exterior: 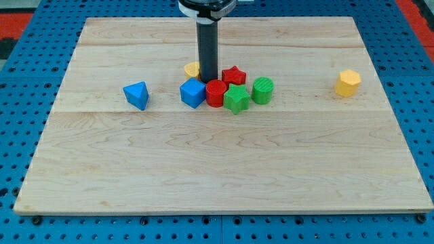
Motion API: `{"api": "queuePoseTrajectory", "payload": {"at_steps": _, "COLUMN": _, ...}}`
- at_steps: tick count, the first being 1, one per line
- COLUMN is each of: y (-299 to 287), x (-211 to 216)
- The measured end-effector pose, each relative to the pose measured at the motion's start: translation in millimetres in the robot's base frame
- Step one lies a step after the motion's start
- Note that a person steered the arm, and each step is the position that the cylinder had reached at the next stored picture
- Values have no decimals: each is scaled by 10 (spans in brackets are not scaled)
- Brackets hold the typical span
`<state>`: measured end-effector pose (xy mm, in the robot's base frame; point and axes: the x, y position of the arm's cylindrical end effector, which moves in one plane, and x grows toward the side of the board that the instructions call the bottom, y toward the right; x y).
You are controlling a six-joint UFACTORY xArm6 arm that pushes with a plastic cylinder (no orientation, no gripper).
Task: Adjust the red star close to the red circle
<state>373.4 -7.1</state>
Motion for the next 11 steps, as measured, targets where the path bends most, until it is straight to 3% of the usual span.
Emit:
{"api": "queuePoseTrajectory", "payload": {"at_steps": 1, "y": 124, "x": -199}}
{"api": "queuePoseTrajectory", "payload": {"at_steps": 2, "y": -106, "x": -413}}
{"api": "queuePoseTrajectory", "payload": {"at_steps": 3, "y": -874, "x": -356}}
{"api": "queuePoseTrajectory", "payload": {"at_steps": 5, "y": -943, "x": -126}}
{"api": "queuePoseTrajectory", "payload": {"at_steps": 7, "y": -66, "x": -125}}
{"api": "queuePoseTrajectory", "payload": {"at_steps": 8, "y": 87, "x": -411}}
{"api": "queuePoseTrajectory", "payload": {"at_steps": 9, "y": 641, "x": -546}}
{"api": "queuePoseTrajectory", "payload": {"at_steps": 10, "y": 810, "x": -263}}
{"api": "queuePoseTrajectory", "payload": {"at_steps": 11, "y": 441, "x": -221}}
